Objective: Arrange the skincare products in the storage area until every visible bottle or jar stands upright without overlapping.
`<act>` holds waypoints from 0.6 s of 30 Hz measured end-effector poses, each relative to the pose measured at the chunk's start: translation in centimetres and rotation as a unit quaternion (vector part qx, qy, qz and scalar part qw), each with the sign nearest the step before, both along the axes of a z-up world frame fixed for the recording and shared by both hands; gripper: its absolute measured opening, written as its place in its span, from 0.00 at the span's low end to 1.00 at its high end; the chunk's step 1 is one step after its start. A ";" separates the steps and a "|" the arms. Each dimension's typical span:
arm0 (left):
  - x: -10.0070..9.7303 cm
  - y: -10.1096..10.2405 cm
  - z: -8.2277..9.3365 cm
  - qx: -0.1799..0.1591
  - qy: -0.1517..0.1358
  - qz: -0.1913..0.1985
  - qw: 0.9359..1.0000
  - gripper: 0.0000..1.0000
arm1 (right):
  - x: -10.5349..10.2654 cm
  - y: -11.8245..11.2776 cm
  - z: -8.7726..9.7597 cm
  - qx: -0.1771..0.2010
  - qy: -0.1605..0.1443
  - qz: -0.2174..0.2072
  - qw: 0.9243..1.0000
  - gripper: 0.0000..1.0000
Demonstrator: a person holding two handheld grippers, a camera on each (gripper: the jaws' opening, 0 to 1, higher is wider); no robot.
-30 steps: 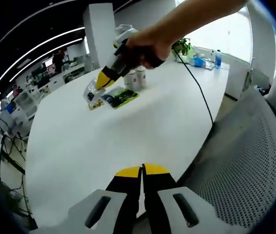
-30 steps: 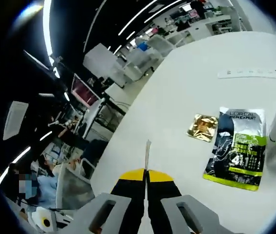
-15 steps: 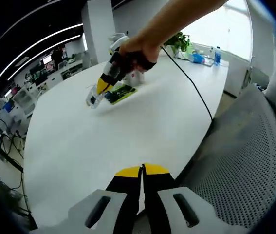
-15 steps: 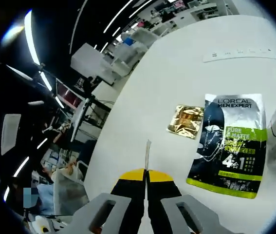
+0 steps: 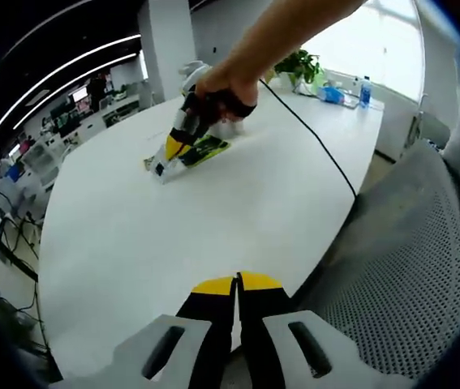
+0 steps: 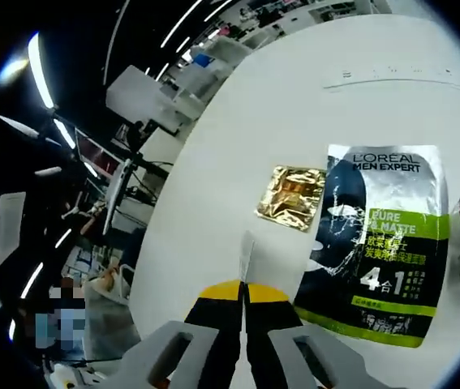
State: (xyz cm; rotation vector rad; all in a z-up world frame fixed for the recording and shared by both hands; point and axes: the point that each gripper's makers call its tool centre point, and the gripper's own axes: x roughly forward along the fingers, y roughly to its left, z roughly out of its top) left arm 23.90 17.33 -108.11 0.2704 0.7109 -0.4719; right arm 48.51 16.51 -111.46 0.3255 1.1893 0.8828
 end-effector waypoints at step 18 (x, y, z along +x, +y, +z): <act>-0.1 0.2 -0.3 0.003 0.007 0.004 1.000 0.00 | 1.0 -0.1 -1.8 -0.084 -0.043 0.064 0.993 0.00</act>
